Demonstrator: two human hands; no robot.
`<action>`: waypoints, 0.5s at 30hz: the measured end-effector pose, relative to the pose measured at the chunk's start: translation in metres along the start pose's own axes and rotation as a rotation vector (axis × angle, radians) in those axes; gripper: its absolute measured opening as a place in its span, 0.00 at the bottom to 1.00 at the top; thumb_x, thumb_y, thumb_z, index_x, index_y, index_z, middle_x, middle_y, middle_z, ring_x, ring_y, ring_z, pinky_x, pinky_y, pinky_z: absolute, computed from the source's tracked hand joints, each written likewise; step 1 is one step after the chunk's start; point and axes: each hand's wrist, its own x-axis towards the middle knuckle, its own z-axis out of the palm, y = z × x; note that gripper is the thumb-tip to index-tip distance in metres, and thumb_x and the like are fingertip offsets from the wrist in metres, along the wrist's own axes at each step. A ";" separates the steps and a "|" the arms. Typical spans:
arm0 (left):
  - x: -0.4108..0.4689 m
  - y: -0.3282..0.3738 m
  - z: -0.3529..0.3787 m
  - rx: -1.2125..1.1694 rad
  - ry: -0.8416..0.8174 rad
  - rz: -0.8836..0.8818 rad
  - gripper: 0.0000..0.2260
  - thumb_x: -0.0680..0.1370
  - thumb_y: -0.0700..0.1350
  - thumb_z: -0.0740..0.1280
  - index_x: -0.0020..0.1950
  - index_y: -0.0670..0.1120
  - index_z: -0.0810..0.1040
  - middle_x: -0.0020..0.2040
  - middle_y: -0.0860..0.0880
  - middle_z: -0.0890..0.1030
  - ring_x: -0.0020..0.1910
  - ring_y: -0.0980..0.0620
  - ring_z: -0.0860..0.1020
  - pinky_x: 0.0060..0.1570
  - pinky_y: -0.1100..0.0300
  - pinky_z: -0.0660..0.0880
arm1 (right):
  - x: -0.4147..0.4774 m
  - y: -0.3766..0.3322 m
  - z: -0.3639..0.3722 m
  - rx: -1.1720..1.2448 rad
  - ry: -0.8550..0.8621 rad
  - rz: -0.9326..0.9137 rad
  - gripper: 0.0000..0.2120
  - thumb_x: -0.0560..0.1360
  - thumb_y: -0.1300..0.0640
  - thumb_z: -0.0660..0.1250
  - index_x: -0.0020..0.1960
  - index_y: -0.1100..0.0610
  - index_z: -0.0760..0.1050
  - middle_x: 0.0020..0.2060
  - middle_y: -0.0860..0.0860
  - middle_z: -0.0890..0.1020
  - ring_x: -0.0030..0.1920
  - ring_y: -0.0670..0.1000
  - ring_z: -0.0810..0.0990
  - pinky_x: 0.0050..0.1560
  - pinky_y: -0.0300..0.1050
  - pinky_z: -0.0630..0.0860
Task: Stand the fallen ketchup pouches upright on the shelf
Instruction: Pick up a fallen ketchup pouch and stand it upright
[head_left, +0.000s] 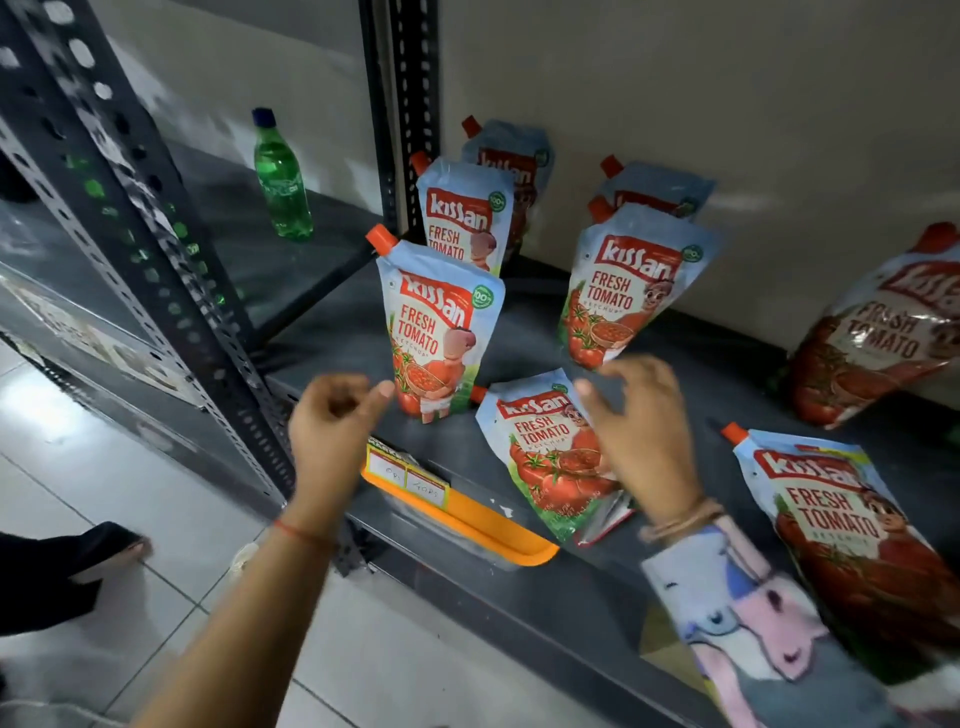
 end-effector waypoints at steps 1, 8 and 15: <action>-0.019 0.005 0.009 -0.014 -0.031 -0.078 0.07 0.70 0.47 0.71 0.39 0.44 0.78 0.28 0.52 0.82 0.31 0.54 0.79 0.38 0.60 0.77 | 0.002 0.014 -0.010 -0.068 -0.154 0.101 0.14 0.74 0.48 0.64 0.38 0.59 0.76 0.37 0.54 0.77 0.46 0.57 0.75 0.40 0.44 0.65; -0.097 0.030 0.084 -0.082 -0.687 -0.575 0.15 0.66 0.55 0.73 0.44 0.45 0.79 0.42 0.45 0.84 0.40 0.46 0.83 0.38 0.54 0.82 | -0.013 0.037 -0.013 0.580 -0.767 0.579 0.05 0.72 0.57 0.68 0.39 0.58 0.77 0.32 0.51 0.83 0.31 0.47 0.82 0.34 0.37 0.79; -0.082 0.041 0.077 -0.028 -0.850 -0.178 0.19 0.68 0.39 0.73 0.57 0.39 0.75 0.55 0.40 0.82 0.53 0.45 0.81 0.54 0.52 0.78 | -0.040 0.047 -0.018 0.747 -0.381 0.299 0.11 0.67 0.59 0.72 0.46 0.49 0.75 0.48 0.49 0.83 0.46 0.45 0.83 0.46 0.40 0.80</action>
